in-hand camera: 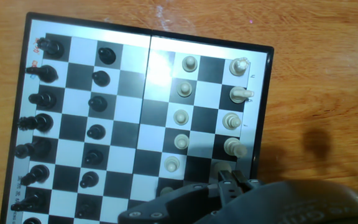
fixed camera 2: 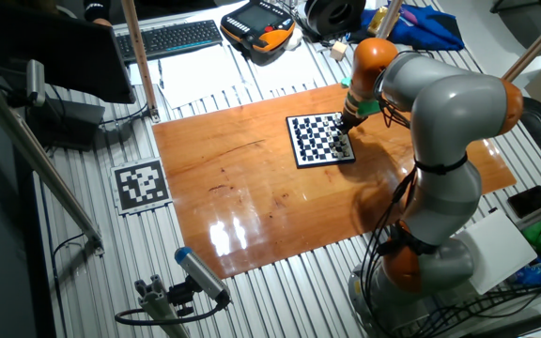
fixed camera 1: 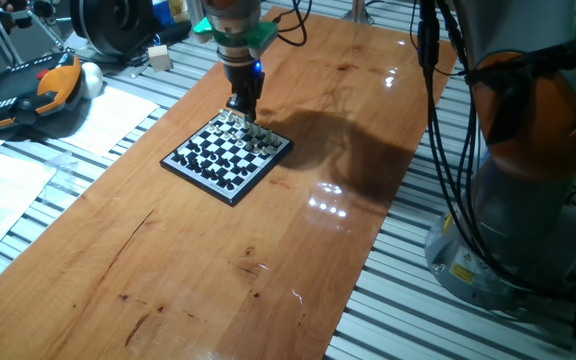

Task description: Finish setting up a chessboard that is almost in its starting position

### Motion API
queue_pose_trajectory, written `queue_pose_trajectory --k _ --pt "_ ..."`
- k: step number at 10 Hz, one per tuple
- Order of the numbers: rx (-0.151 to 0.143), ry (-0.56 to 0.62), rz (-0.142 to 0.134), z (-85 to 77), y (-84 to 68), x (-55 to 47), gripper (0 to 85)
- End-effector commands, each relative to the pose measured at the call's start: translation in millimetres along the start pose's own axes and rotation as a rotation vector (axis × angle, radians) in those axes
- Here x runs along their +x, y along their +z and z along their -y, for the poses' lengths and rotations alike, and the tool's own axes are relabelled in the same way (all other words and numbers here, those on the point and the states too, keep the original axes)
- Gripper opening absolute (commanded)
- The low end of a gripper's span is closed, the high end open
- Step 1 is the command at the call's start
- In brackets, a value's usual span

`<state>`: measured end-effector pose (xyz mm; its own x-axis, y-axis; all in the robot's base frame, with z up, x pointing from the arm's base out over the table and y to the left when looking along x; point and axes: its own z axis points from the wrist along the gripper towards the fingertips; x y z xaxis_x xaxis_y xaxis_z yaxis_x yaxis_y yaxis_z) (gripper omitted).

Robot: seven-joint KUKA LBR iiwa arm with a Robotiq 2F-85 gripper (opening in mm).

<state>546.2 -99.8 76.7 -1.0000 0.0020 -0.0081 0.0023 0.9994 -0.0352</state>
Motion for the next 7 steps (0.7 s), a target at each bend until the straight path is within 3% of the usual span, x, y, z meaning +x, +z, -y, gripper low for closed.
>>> queue_pose_trajectory --k 1,4,5,7 --pt "0.000 0.000 0.000 -0.1 0.0 -0.1 0.0" --pt "0.000 0.005 0.000 -0.1 0.0 -0.1 0.0" --pt "0.000 0.006 0.000 0.0 0.1 -0.1 17.0" --pt "0.006 0.008 0.000 0.0 -0.2 -0.1 17.0"
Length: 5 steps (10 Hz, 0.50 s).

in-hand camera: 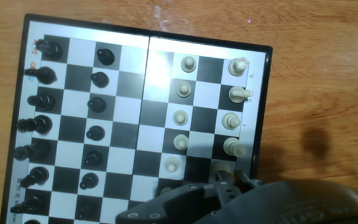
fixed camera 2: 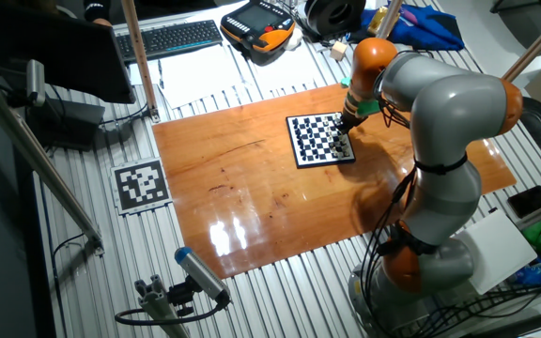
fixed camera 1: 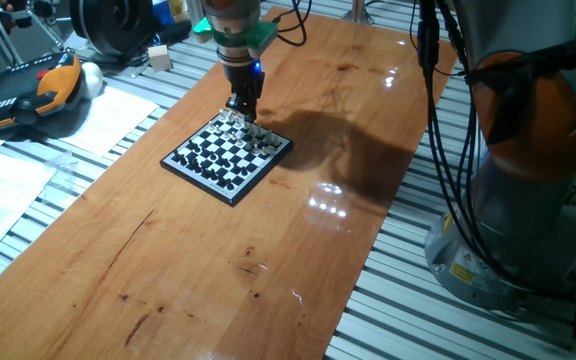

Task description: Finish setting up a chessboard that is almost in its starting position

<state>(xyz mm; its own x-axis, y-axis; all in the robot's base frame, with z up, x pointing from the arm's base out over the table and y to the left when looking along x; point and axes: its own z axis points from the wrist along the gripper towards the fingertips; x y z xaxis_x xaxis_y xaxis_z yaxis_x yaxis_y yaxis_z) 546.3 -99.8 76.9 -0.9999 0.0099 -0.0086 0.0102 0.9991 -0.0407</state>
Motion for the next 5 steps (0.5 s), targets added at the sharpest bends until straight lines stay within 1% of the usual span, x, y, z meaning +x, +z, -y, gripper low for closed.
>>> queue_pose_trajectory --k 1,5 --pt "0.001 0.000 0.000 0.1 -0.2 -0.1 17.0" --pt "0.002 0.003 -0.008 0.3 -5.2 -0.4 17.0"
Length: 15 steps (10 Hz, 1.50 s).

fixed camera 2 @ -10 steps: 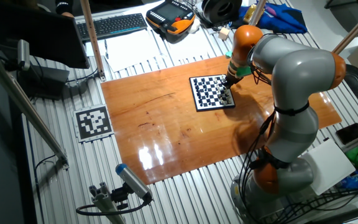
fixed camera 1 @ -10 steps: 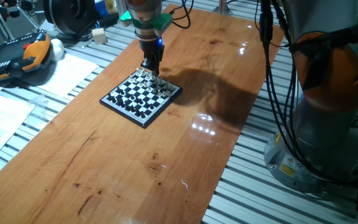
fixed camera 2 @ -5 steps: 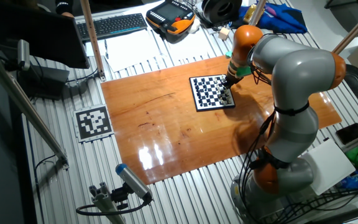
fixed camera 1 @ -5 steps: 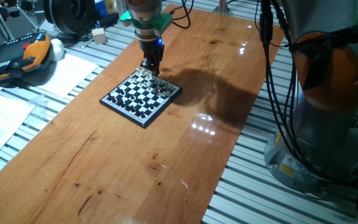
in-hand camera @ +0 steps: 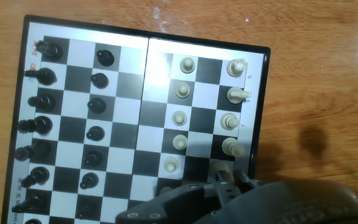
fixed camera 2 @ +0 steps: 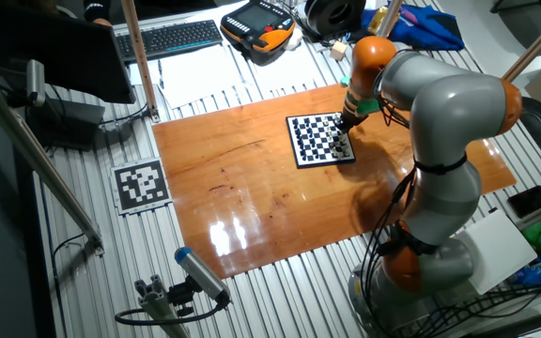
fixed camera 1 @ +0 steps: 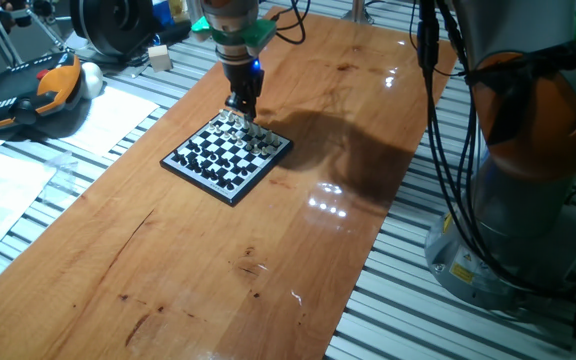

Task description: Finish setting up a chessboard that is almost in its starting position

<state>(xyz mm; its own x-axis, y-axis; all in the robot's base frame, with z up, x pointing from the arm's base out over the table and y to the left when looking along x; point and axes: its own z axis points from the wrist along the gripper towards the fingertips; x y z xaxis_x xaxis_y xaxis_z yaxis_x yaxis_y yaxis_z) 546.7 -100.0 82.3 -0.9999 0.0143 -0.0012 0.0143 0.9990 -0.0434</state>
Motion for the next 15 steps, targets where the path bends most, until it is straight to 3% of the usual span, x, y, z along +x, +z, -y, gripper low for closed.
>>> queue_pose_trajectory --k 1,3,5,8,9,11,12,13,15 --pt "0.001 0.002 0.000 0.2 -4.2 0.8 17.0" --pt "0.012 0.007 -0.024 -0.8 -27.6 2.4 17.0" --pt "0.024 -0.007 -0.018 3.4 -51.8 5.9 17.0" --pt "0.006 -0.041 -0.002 17.5 -74.6 5.2 17.0" --pt "0.004 -0.047 -0.006 21.2 -85.1 4.4 0.0" --pt "-0.011 -0.047 -0.018 28.1 -106.4 4.4 0.0" --pt "-0.027 -0.047 -0.006 32.4 -117.7 6.8 0.0" --pt "-0.022 -0.059 0.019 33.8 -122.7 9.8 0.0" --pt "-0.048 -0.085 0.009 32.3 -124.8 13.1 0.0"
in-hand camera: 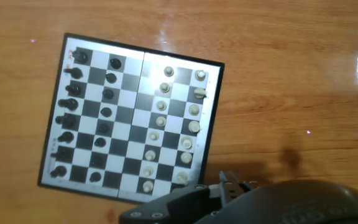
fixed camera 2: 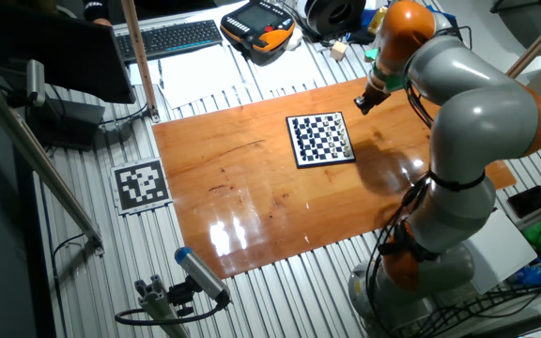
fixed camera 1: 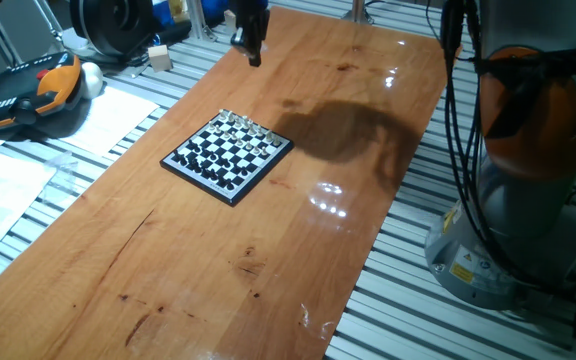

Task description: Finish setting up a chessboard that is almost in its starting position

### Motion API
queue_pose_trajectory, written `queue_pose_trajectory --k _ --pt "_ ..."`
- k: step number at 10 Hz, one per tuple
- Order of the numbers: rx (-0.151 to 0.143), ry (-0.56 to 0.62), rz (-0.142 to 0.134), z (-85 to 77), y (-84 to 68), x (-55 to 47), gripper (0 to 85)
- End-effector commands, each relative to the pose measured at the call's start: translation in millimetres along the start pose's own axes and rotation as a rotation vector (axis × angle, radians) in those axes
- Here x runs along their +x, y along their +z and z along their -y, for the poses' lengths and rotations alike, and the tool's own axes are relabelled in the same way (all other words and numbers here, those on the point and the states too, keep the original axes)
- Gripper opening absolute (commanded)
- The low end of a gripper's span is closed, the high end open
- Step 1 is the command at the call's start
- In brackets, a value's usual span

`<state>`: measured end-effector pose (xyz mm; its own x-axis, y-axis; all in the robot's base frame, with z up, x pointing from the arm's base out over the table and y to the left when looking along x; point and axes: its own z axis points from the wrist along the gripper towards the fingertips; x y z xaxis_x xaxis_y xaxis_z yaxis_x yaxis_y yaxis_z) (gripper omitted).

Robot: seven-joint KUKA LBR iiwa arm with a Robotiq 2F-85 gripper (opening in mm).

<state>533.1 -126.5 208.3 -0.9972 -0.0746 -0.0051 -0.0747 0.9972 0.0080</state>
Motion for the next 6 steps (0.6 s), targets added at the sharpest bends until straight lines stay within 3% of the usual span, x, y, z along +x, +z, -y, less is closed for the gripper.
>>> queue_pose_trajectory --k 1,3,6 --pt "-0.009 -0.024 -0.008 -1.1 0.5 0.2 0.0" --pt "-0.026 -0.061 -0.021 -6.7 0.8 -1.0 0.0" --pt "-0.024 -0.073 0.015 -14.4 1.4 -1.3 0.0"
